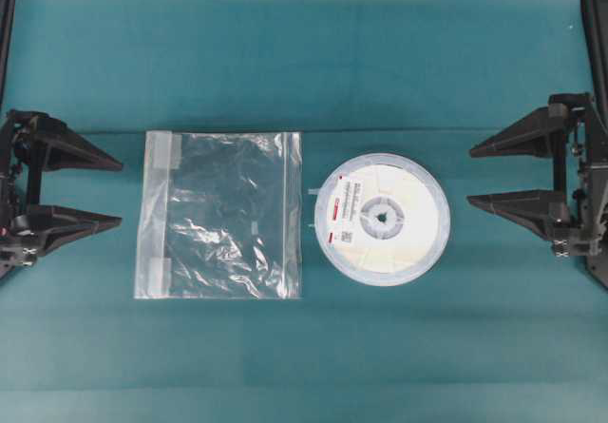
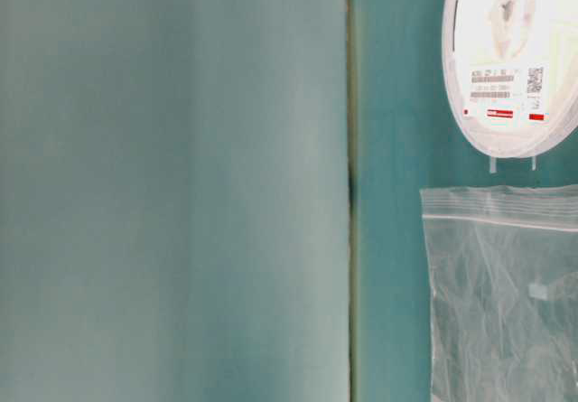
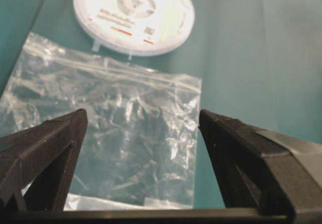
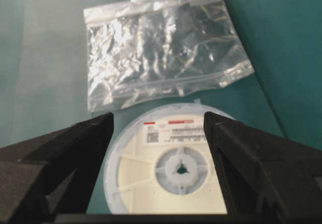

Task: Take out the reel from the clear zip bag.

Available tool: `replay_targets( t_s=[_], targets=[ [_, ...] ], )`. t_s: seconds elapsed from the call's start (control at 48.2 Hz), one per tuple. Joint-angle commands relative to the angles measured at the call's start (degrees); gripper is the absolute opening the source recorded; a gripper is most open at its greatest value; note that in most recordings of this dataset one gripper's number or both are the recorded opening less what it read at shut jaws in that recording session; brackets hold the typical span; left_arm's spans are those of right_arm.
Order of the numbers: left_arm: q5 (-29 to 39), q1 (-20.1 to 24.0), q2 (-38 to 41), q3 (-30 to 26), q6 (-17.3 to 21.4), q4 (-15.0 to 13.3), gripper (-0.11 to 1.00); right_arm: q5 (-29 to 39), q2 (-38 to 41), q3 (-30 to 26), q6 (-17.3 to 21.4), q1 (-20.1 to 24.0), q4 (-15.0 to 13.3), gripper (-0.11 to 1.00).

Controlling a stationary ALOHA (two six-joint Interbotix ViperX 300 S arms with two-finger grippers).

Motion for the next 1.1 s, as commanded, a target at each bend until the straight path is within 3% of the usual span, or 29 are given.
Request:
replay_targets(
  t_s=[0.0, 1.079],
  targets=[
    [0.35, -0.09, -0.09, -1.14, -0.09, 0.09, 0.96, -0.62, -0.09, -0.62, 0.35, 0.09, 0.26, 0.88],
    [0.62, -0.09, -2.02, -1.14, 0.18, 0.09, 0.94, -0.62, -0.88, -0.62, 0.97, 0.53, 0.35, 0.89]
  ],
)
